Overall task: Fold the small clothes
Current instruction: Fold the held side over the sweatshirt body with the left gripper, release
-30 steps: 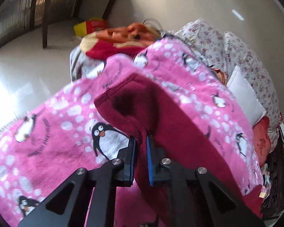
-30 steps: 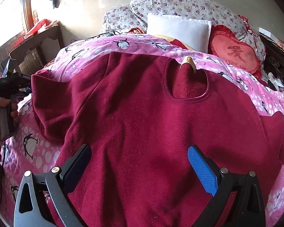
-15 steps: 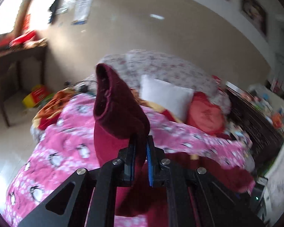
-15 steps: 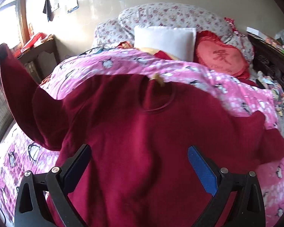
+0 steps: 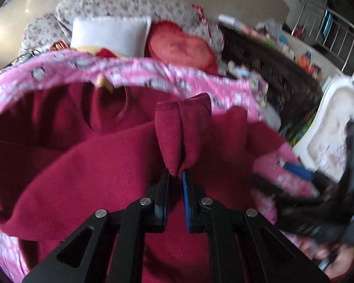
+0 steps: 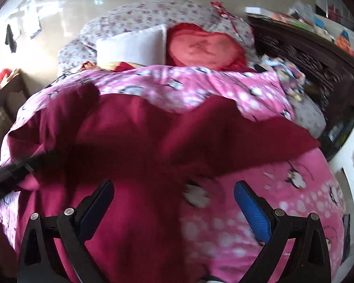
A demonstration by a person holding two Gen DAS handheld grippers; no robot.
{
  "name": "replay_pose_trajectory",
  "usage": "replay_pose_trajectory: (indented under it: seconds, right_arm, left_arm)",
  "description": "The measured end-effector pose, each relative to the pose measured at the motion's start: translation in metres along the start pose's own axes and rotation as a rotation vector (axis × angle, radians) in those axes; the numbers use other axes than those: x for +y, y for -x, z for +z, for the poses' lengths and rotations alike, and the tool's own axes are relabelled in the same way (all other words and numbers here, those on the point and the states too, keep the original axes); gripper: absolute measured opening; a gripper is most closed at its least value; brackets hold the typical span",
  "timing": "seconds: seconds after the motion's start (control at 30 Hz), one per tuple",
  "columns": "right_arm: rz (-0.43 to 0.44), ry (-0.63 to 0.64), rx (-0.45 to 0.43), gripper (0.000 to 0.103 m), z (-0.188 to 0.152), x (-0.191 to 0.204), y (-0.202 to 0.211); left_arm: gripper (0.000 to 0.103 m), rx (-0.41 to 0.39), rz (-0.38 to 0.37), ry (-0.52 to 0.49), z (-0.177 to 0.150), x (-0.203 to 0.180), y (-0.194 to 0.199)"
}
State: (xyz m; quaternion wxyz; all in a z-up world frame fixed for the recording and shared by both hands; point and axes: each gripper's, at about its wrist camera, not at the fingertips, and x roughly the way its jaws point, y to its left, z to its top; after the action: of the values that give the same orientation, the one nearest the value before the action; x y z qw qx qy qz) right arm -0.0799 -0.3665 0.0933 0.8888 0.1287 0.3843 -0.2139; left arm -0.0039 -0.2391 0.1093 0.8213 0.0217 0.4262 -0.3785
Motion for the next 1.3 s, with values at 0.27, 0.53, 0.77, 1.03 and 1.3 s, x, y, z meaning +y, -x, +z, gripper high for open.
replay_pose_trajectory:
  seconds: [0.27,0.53,0.77,1.03,1.3]
  right_arm:
    - [0.077,-0.006,-0.041,0.103,0.013,-0.001,0.007]
    - [0.129,0.039,-0.003,0.103,0.019,0.038,-0.018]
    - [0.126,0.165,0.033,0.027,0.013,0.064,-0.046]
    - [0.086,0.215,-0.182,0.005,0.036,0.061,0.0]
    - [-0.08,0.19,-0.171,0.005,0.063,0.058,-0.043]
  left_arm:
    - [0.092,-0.184,0.09,-0.07,0.003,0.051,0.097]
    - [0.092,-0.149,0.33,0.048,0.005,0.154,0.114]
    - [0.08,-0.068,0.336,0.111,0.007,0.192,0.068]
    - [0.01,-0.093,0.255,0.183,0.03,0.204,0.07]
    - [0.016,-0.057,0.292,0.127,0.047,0.189,0.032]
